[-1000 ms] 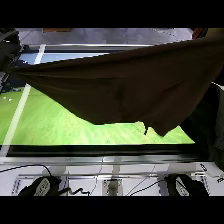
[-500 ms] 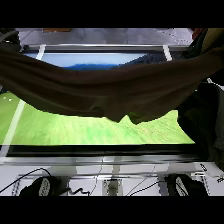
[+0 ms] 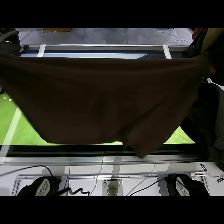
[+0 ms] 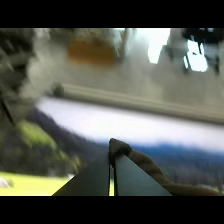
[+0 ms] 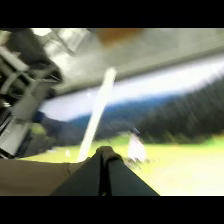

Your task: Fold the clothes and pants, and hang the long-sleeved shirts on hangers.

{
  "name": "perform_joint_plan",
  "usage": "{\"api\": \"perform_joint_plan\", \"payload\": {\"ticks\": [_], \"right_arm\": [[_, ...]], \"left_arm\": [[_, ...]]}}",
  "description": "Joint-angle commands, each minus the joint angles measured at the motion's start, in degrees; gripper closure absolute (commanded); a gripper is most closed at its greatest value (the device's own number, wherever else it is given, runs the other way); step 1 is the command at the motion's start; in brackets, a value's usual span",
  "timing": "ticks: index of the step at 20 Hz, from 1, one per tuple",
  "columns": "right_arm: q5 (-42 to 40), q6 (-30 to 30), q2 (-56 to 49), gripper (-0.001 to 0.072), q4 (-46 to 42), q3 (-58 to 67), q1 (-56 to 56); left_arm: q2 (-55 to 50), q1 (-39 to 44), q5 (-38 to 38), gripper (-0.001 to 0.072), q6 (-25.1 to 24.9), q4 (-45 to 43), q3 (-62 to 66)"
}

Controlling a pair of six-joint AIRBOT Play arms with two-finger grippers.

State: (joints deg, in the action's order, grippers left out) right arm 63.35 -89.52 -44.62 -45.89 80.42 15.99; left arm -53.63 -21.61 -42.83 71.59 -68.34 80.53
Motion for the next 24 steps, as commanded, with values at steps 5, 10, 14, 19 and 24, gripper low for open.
{"api": "perform_joint_plan", "payload": {"ticks": [5,10,14,19,24], "right_arm": [[-23.43,-4.37,-28.00,0.0701,-3.43,-10.19,-10.86],[-43.32,-4.33,-36.76,0.0700,-2.45,-10.21,-16.22],[-43.28,-4.22,-36.87,0.0228,-4.74,-10.19,-15.76],[-27.10,-4.22,-35.08,0.0095,-8.44,-10.14,-6.67],[1.38,5.42,-34.69,0.0280,-18.93,-10.54,4.96]], "left_arm": [[-30.62,19.71,14.47,0.0693,-9.05,-2.38,0.02],[-34.62,22.93,30.80,0.0692,-9.03,-2.36,0.02],[-34.60,22.91,31.04,0.0221,-9.05,-2.36,0.02],[-31.65,20.37,26.32,0.0011,-8.94,-2.38,0.02],[-25.42,9.79,2.38,0.0242,-1.92,-2.14,-0.02]]}}
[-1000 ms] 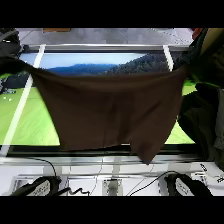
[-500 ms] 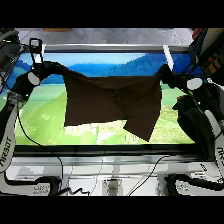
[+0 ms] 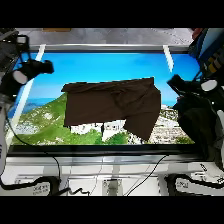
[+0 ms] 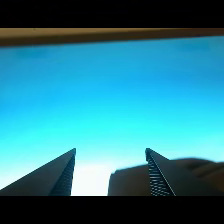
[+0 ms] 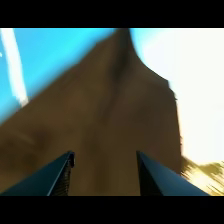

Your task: Fold the clothes and pants, and hang the long-sleeved shirts on hangers.

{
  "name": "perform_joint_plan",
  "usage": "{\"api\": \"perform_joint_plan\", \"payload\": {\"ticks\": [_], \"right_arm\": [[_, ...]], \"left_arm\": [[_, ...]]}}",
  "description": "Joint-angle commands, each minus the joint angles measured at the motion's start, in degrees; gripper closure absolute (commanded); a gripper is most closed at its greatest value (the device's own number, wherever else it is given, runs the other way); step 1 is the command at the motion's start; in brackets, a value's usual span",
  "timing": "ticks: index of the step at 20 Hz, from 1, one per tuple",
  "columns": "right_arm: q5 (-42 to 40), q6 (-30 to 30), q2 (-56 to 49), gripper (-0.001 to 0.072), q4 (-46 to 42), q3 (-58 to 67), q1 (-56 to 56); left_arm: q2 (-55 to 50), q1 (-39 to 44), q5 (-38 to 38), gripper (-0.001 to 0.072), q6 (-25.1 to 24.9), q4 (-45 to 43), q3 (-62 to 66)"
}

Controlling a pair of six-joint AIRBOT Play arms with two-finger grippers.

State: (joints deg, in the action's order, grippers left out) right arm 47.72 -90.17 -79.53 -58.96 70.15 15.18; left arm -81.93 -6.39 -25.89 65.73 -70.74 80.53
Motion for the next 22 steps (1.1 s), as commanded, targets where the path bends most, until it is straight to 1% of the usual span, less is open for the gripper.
{"api": "perform_joint_plan", "payload": {"ticks": [1,2,3,5,7,9,10,14,15,16,19,22], "right_arm": [[20.87,8.81,0.22,0.0280,-5.70,-0.98,7.69],[23.32,10.01,0.22,0.0279,-5.70,-2.05,9.05],[24.65,10.49,0.22,0.0279,-5.38,-3.74,9.97],[23.85,12.37,0.22,0.0280,-3.23,-9.44,10.27],[19.30,17.77,0.20,0.0280,5.01,-16.74,9.35],[12.66,19.17,0.17,0.0280,11.50,-22.27,8.35],[10.14,19.15,0.11,0.0280,12.76,-24.06,7.63],[4.07,19.10,-2.91,0.0286,15.17,-25.77,3.76],[2.05,19.17,-3.96,0.0328,17.31,-25.75,2.82],[-0.07,19.58,-4.90,0.0335,19.80,-25.75,2.10],[-4.37,20.46,-7.04,0.0335,24.59,-25.75,1.51],[-5.81,21.70,-7.56,0.0337,24.70,-25.68,1.51]], "left_arm": [[3.34,-7.41,-18.58,0.0242,3.91,0.26,-0.02],[3.65,-9.77,-22.77,0.0241,3.93,0.33,-0.28],[4.07,-11.52,-25.00,0.0240,3.89,0.70,-1.27],[5.44,-14.16,-26.47,0.0223,3.91,0.98,-5.70],[6.99,-15.65,-26.49,0.0223,3.61,4.85,-11.69],[7.32,-15.85,-26.47,0.0223,3.06,8.83,-16.85],[7.17,-15.82,-26.32,0.0223,3.04,9.99,-19.12],[7.15,-15.74,-25.79,0.0223,3.08,10.36,-25.66],[7.15,-15.74,-25.79,0.0223,3.10,10.40,-26.75],[7.15,-15.74,-25.86,0.0224,3.28,10.38,-27.50],[7.15,-15.61,-26.29,0.0223,3.30,10.36,-28.44],[7.15,-15.61,-26.34,0.0223,3.32,10.40,-28.74]]}}
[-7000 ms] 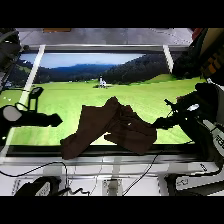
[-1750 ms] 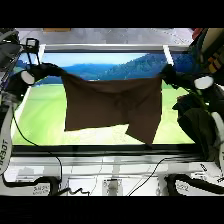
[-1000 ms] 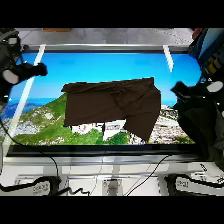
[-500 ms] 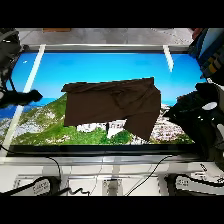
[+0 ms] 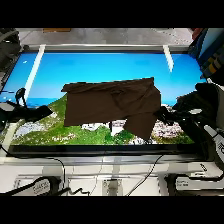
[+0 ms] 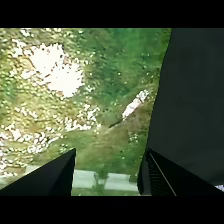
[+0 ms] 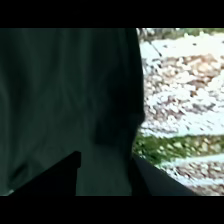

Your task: Fold the clothes and pants, and hang the long-sleeved shirts on hangers.

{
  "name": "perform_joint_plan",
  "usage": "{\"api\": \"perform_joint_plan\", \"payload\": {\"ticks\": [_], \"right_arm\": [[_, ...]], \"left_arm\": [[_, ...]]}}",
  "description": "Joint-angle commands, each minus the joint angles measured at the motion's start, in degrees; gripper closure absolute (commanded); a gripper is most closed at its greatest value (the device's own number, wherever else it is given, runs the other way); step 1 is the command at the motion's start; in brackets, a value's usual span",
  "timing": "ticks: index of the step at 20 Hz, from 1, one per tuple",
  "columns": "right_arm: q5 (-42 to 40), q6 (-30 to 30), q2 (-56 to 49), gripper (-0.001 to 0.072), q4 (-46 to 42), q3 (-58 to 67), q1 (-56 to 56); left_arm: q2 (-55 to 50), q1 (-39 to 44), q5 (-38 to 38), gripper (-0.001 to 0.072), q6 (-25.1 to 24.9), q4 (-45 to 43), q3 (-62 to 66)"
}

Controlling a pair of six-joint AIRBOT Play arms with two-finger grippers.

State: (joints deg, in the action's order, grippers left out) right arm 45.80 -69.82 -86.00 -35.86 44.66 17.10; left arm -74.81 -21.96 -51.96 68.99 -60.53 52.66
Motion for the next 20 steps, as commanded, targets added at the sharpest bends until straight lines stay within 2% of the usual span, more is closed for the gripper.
{"api": "perform_joint_plan", "payload": {"ticks": [1,3,5,11,13,17,18,19,20], "right_arm": [[-4.66,2.40,-1.09,0.0356,1.64,-0.20,-0.44],[-6.12,3.02,-1.09,0.0472,1.68,-0.20,-0.44],[-6.75,3.04,-1.09,0.0690,1.55,-0.20,-0.44],[-6.80,3.04,-1.09,0.0700,1.55,-0.20,-0.44],[-6.71,3.04,-1.07,0.0700,1.55,-0.20,-0.44],[-5.27,3.58,-1.07,0.0700,1.44,-0.20,-0.42],[-4.74,3.65,-1.01,0.0700,1.42,-0.20,-0.42],[-4.37,4.44,-0.72,0.0700,1.40,-0.20,-0.42],[-3.80,5.57,-0.28,0.0700,1.36,-0.11,-0.42]], "left_arm": [[0.00,-0.04,-0.68,0.0224,0.07,0.17,-0.98],[-0.52,-0.02,-2.21,0.0223,0.07,0.28,-1.53],[-1.57,-0.02,-3.23,0.0223,0.04,2.43,-2.91],[-6.93,3.52,-3.19,0.0223,-0.04,6.19,-6.27],[-8.72,6.25,-2.69,0.0224,-1.51,6.97,-6.27],[-10.34,11.91,3.37,0.0243,-1.88,8.37,-6.27],[-10.34,12.96,3.98,0.0337,-1.88,9.25,-6.27],[-10.34,13.70,4.04,0.0461,-1.88,9.66,-6.27],[-10.32,14.25,3.93,0.0516,-1.90,9.62,-6.25]]}}
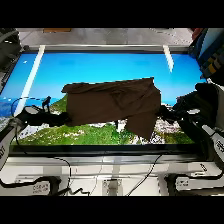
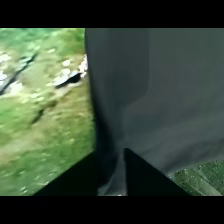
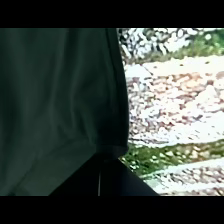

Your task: Fold the clothes and pants, and hang the long-sleeved shirts on hangers.

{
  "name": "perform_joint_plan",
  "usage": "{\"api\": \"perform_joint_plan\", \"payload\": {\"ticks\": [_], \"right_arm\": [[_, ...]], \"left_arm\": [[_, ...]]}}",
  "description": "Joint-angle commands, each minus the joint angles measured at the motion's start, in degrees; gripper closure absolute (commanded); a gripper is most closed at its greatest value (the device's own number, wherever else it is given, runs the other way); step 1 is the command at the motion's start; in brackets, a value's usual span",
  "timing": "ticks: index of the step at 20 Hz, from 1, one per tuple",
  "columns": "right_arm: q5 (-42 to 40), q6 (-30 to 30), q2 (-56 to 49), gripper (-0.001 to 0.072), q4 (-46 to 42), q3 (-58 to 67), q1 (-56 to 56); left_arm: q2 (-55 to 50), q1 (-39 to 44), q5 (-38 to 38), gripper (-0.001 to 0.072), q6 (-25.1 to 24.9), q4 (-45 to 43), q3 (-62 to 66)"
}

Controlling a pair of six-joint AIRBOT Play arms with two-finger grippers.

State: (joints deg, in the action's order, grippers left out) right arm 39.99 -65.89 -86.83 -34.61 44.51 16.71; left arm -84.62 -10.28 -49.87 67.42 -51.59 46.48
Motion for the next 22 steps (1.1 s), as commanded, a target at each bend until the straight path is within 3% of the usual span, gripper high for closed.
{"api": "perform_joint_plan", "payload": {"ticks": [1,2,6,13,17,22], "right_arm": [[3.17,3.06,1.05,0.0700,-0.07,0.57,-0.02],[4.63,4.02,1.55,0.0700,-0.17,1.51,-0.02],[12.13,5.84,4.92,0.0701,-1.62,8.61,-0.02],[19.30,5.81,22.34,0.0701,-4.85,23.37,-0.02],[19.32,4.87,36.54,0.0701,-4.81,30.12,-0.02],[18.47,-2.78,51.36,0.0701,-4.00,36.13,-0.02]], "left_arm": [[-0.50,2.69,1.25,0.0556,-0.33,0.72,-0.04],[-0.48,2.67,0.28,0.0696,-0.66,0.68,0.22],[2.27,0.15,-5.92,0.0691,-4.92,0.66,6.25],[18.97,-8.24,-7.85,0.0691,-4.90,0.68,27.65],[32.15,-10.80,1.92,0.0691,-4.90,0.66,32.20],[47.15,-11.23,19.12,0.0691,-4.90,0.46,32.17]]}}
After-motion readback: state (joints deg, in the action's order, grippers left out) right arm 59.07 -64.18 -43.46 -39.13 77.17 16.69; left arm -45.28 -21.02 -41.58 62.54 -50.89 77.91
